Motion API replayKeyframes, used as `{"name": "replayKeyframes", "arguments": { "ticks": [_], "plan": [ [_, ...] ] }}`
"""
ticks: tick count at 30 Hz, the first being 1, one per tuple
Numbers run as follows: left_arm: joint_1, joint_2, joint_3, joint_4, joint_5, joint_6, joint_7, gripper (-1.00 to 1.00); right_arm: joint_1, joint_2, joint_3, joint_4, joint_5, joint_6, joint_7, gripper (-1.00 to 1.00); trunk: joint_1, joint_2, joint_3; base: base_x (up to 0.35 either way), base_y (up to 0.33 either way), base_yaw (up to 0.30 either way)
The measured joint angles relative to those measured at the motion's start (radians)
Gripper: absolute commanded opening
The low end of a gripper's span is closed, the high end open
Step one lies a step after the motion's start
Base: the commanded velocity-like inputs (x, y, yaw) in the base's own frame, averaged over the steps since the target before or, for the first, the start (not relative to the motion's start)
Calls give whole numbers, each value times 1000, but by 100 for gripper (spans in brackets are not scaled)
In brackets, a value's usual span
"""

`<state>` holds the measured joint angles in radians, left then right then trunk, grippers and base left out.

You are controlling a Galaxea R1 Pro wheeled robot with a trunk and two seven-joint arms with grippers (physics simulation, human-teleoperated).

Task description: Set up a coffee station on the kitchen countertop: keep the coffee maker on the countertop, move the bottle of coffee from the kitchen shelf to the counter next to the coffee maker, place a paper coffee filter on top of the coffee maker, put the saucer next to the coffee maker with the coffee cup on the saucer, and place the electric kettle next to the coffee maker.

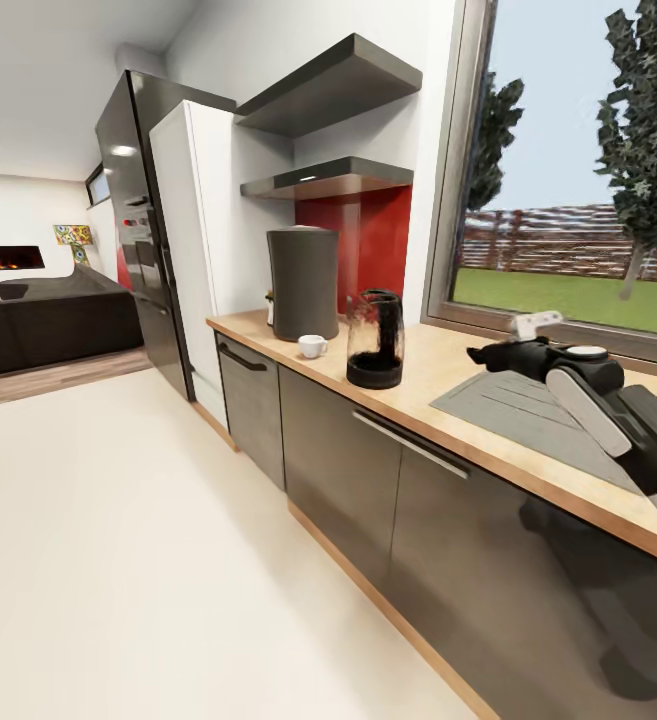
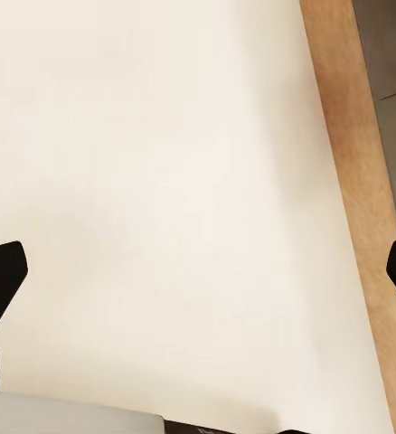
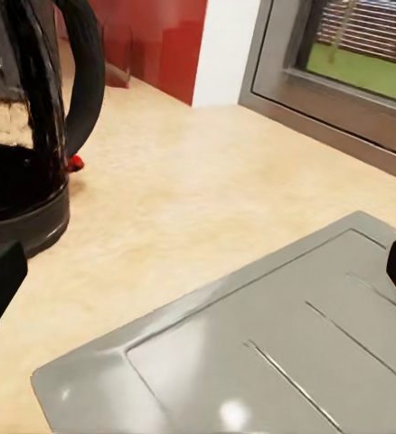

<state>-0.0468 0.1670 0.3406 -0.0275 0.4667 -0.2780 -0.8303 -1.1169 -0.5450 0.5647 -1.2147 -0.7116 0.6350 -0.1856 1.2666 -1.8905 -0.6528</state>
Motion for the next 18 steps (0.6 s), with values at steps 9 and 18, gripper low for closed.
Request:
{"name": "replayKeyframes", "arguments": {
  "ticks": [9,18],
  "plan": [
    [0,0,1,0,0,-1,0,100,-46,0,-16,98,95,-2,147,100,0,0,0,94,-90,0],
    [0,0,3,0,0,0,0,100,-49,0,-17,103,99,-3,155,100,0,0,0,107,-105,62]
  ]
}}
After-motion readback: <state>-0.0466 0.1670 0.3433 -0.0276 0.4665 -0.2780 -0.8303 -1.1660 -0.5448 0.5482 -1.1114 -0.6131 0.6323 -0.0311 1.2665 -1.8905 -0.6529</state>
